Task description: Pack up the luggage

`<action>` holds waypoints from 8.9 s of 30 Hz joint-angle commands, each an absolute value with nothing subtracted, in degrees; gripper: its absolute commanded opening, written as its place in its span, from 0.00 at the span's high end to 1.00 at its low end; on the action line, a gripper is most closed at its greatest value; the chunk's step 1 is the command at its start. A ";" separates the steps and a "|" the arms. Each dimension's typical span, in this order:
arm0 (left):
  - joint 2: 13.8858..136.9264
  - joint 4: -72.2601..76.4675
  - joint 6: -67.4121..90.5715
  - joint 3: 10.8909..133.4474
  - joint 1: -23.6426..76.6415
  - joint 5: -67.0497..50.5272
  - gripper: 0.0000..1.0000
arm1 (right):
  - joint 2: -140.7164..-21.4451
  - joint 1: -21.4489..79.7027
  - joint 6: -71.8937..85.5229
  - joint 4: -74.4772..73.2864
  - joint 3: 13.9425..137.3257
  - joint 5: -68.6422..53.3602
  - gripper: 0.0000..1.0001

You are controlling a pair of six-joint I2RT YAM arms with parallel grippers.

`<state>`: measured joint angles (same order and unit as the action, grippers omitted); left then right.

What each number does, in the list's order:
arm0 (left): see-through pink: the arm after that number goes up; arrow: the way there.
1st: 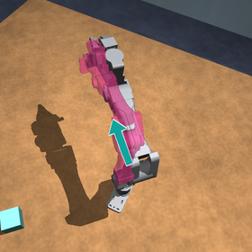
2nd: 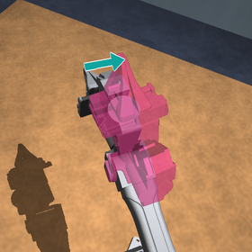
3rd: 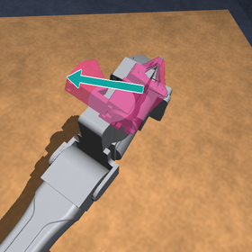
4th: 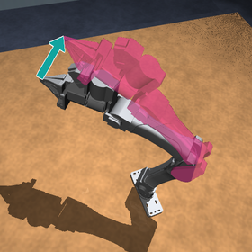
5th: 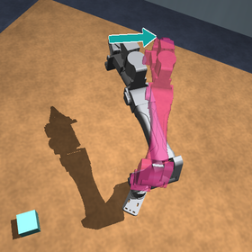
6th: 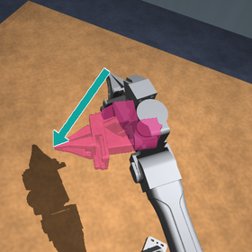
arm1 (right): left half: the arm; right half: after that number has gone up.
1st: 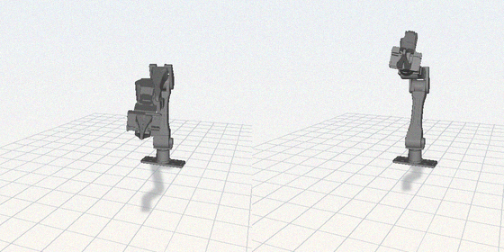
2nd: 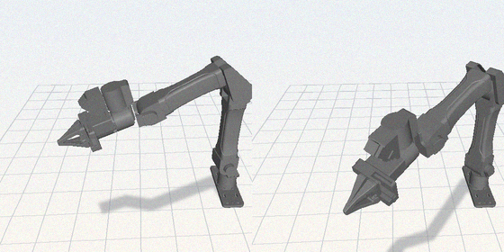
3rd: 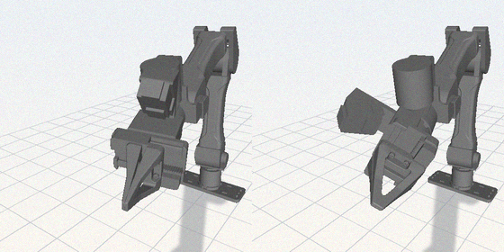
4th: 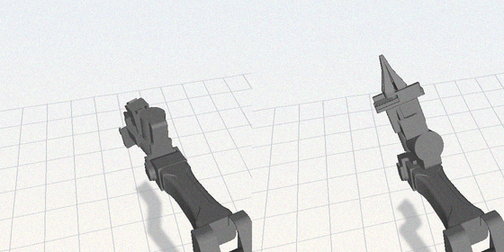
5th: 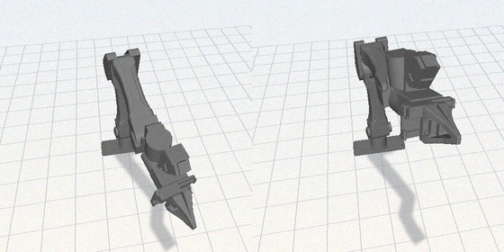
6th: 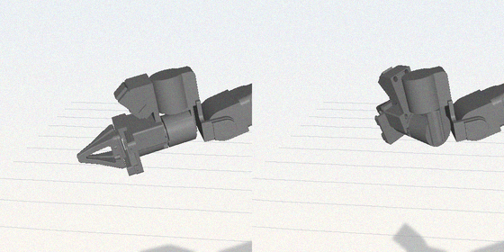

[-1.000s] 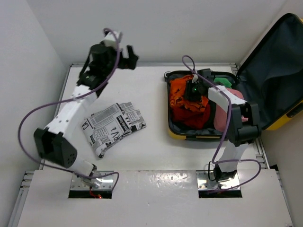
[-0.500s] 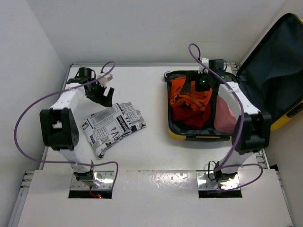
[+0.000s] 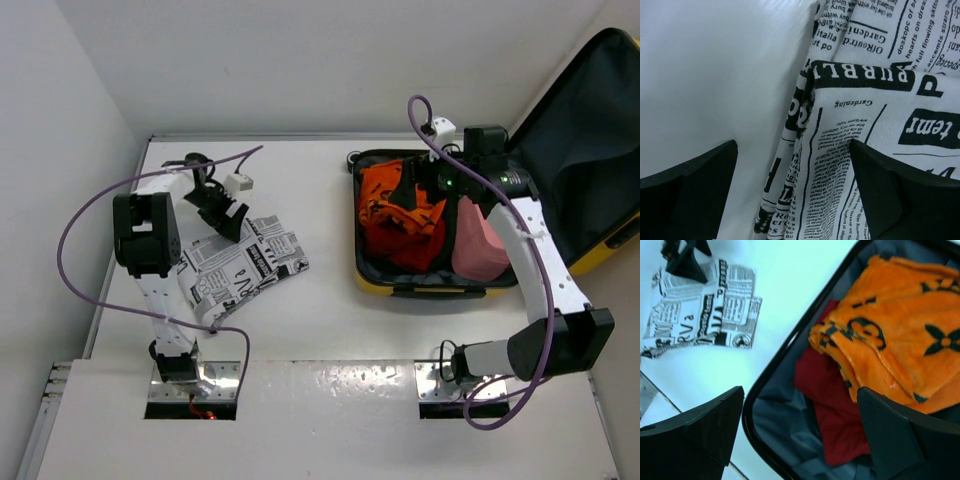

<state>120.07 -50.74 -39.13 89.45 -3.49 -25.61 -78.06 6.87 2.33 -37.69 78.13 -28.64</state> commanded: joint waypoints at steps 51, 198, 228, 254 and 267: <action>71.54 -29.88 -72.34 59.58 15.29 -38.06 1.00 | -104.33 30.05 11.62 -14.15 88.60 -48.16 0.00; 76.55 1.49 -14.94 63.54 13.45 -7.29 0.00 | -105.47 12.75 4.39 -1.85 68.39 -0.18 0.94; 79.64 3.86 -13.27 66.19 14.50 -9.05 0.00 | -99.01 12.14 -0.46 -19.41 81.21 -14.83 0.25; 84.02 9.40 -11.69 69.61 21.88 -8.88 0.00 | -67.76 -16.08 -27.06 -7.46 88.24 25.15 0.15; 84.03 8.88 -12.74 70.22 21.88 -9.40 0.00 | -74.35 -25.40 -41.74 -5.45 90.79 21.70 0.15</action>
<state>84.64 6.55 -12.84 68.51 21.37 -8.60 -73.28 -24.73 -36.58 -8.97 89.14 22.24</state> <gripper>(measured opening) 0.995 0.853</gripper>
